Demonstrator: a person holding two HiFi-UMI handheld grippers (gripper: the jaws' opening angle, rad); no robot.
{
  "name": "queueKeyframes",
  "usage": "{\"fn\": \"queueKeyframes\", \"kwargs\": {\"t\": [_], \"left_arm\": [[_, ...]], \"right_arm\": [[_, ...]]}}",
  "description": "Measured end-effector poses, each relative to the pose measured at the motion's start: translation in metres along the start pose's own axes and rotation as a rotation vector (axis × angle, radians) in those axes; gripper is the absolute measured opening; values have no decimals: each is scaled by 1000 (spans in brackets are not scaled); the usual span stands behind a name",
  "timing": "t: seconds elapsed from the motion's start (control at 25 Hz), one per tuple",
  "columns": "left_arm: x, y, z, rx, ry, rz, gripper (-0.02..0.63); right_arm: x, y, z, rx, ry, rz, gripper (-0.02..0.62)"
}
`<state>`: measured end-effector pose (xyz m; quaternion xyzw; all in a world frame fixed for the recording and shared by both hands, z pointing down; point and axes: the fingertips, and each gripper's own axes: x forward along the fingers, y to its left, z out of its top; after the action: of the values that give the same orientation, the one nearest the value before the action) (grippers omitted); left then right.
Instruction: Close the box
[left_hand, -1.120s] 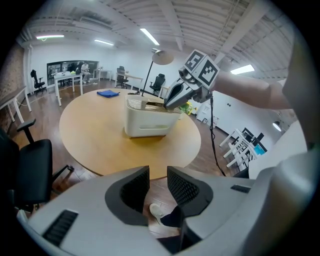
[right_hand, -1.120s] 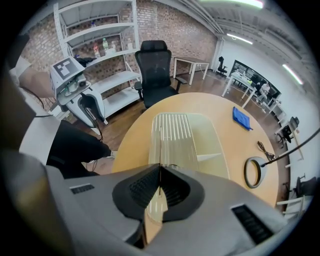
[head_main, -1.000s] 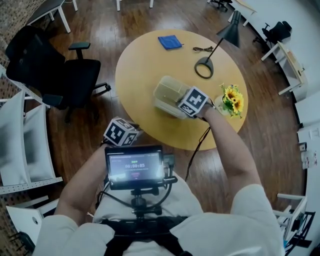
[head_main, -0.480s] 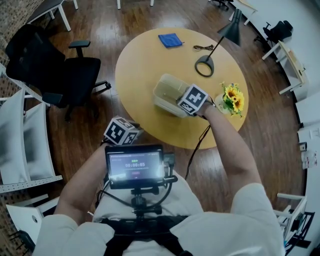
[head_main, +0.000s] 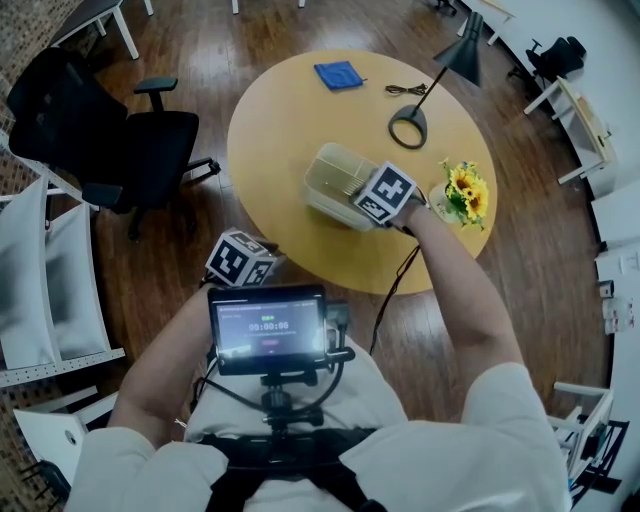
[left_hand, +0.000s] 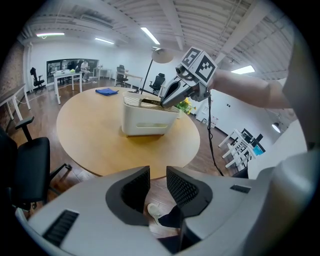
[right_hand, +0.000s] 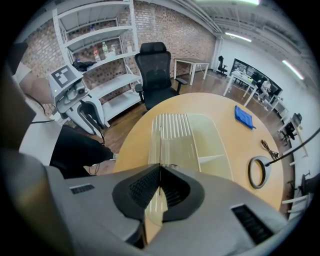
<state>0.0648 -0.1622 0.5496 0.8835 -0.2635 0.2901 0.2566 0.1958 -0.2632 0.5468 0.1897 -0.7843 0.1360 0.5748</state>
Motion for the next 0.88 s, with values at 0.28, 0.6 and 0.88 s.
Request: {"fn": "queueKeyframes", "kwargs": {"t": [0.28,0.6,0.88], "left_arm": [[1,0,3,11,-8,-4,97],[-1,-4,0,25,13,-16,97],[1,-4,-3,23,23,-15,97]], "right_arm": [[-1,3,0,-10,6,-7,14],[-2,4,-2,-15,14,-16,14],[-3,3,-5,-37,27,-32,14]]}}
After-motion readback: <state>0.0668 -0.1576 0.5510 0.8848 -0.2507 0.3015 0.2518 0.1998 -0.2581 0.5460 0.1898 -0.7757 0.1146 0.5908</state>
